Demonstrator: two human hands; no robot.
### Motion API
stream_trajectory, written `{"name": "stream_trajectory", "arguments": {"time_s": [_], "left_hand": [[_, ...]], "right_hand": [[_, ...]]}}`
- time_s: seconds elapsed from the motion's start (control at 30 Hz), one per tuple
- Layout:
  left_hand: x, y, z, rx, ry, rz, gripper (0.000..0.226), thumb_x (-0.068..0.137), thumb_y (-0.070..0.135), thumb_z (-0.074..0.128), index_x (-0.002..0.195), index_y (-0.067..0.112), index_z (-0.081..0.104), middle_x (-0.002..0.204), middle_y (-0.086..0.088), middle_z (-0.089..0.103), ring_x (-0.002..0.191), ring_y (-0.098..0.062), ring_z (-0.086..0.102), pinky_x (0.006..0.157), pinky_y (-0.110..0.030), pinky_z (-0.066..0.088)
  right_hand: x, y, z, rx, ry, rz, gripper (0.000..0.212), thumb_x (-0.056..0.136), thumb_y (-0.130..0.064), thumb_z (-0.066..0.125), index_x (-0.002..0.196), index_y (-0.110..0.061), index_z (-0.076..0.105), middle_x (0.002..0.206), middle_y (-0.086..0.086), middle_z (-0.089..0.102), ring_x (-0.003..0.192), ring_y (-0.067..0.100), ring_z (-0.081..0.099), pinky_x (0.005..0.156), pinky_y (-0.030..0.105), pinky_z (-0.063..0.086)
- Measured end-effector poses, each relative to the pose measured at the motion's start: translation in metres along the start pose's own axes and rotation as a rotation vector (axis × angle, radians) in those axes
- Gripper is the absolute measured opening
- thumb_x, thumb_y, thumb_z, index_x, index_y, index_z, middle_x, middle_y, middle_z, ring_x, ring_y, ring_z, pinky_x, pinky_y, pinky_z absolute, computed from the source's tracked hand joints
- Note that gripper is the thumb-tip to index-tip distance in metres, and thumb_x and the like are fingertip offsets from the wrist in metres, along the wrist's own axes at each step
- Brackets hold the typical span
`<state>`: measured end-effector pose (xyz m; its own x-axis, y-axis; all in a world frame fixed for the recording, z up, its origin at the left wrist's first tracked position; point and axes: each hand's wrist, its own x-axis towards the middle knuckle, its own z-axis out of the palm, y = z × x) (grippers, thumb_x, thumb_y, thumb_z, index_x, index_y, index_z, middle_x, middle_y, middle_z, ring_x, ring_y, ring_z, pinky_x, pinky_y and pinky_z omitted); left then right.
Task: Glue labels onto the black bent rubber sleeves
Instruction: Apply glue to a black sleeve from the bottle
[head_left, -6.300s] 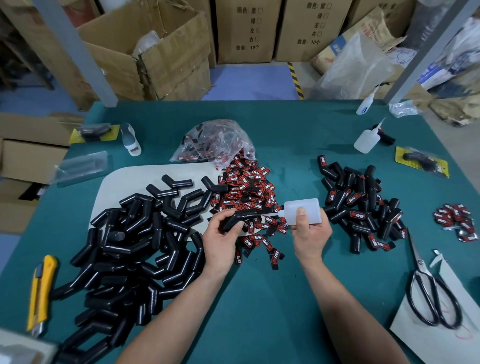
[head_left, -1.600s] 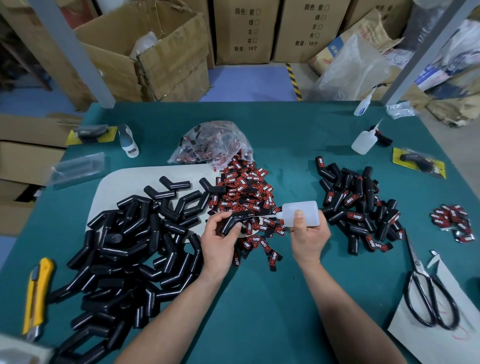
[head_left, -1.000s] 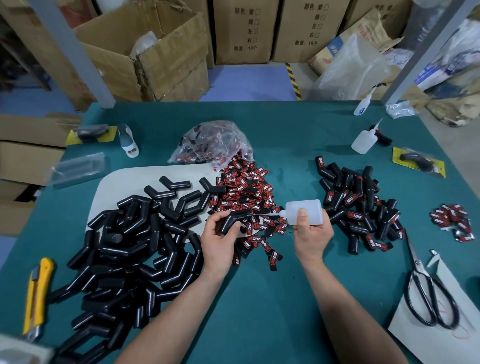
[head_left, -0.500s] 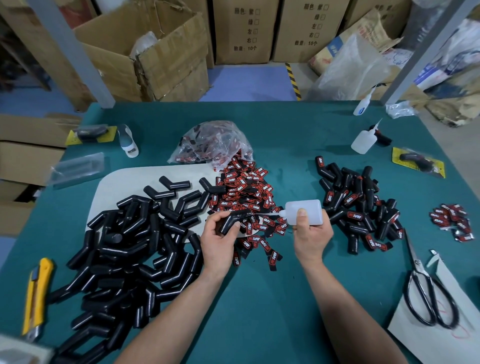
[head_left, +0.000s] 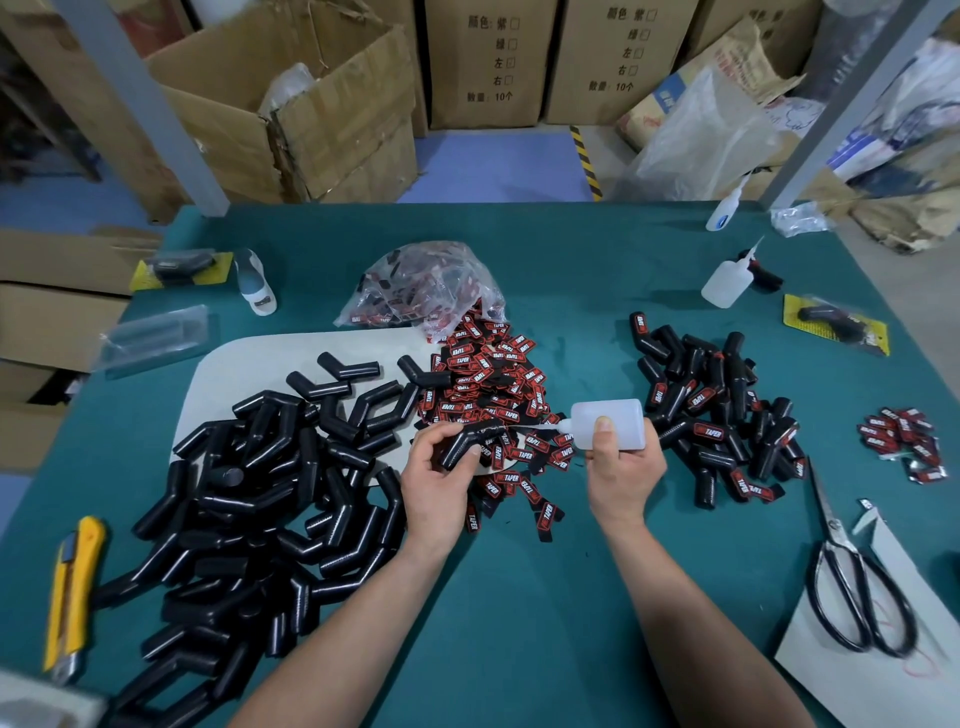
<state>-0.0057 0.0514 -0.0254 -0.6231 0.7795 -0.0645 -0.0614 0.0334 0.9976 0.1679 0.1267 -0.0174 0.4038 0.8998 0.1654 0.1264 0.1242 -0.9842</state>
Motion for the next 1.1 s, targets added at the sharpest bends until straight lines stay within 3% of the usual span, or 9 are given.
{"name": "stream_trajectory", "arguments": {"time_s": [0.23,0.37,0.6,0.87,1.1], "left_hand": [[0.0002,0.0002,-0.001,0.018,-0.011,0.006,0.041,0.085,-0.001,0.079,0.099,0.037,0.071,0.112,0.018,0.071,0.111,0.001,0.064,0.094,-0.008,0.045],[-0.0004,0.0005,-0.0014,0.003,0.002,-0.016,0.039,0.086,-0.001,0.078,0.103,0.034,0.07,0.111,0.016,0.072,0.105,0.001,0.066,0.089,-0.01,0.048],[-0.0002,0.0007,-0.001,-0.029,0.019,-0.039,0.04,0.086,-0.001,0.078,0.103,0.035,0.071,0.109,0.014,0.073,0.099,-0.002,0.069,0.085,-0.013,0.051],[-0.0006,0.0006,-0.0014,-0.072,0.012,-0.067,0.044,0.088,0.0,0.077,0.102,0.041,0.07,0.097,0.015,0.075,0.088,-0.002,0.07,0.078,-0.013,0.053],[0.0,-0.0022,-0.0018,-0.069,0.005,-0.076,0.039,0.087,0.005,0.078,0.105,0.039,0.07,0.1,0.011,0.076,0.091,-0.006,0.072,0.08,-0.017,0.055]], "right_hand": [[-0.001,-0.0023,-0.0012,-0.017,-0.004,-0.003,0.017,0.079,-0.046,0.066,0.07,-0.034,0.059,0.063,-0.011,0.056,0.06,0.02,0.053,0.053,0.05,0.049],[-0.0011,-0.003,-0.0018,-0.019,-0.022,-0.01,0.011,0.079,-0.046,0.065,0.072,-0.039,0.062,0.063,-0.012,0.057,0.06,0.021,0.054,0.053,0.05,0.049],[-0.0012,0.001,-0.0021,-0.035,-0.021,0.012,0.021,0.079,-0.047,0.066,0.07,-0.031,0.056,0.065,-0.005,0.055,0.06,0.021,0.052,0.054,0.051,0.049],[-0.0014,0.0005,-0.0018,-0.013,-0.033,0.003,0.016,0.079,-0.048,0.066,0.072,-0.035,0.06,0.063,-0.016,0.06,0.059,0.011,0.053,0.055,0.041,0.047],[-0.0015,-0.0032,-0.0023,-0.016,-0.031,-0.03,0.007,0.08,-0.047,0.066,0.075,-0.042,0.063,0.064,-0.013,0.059,0.061,0.021,0.056,0.054,0.048,0.05]]}}
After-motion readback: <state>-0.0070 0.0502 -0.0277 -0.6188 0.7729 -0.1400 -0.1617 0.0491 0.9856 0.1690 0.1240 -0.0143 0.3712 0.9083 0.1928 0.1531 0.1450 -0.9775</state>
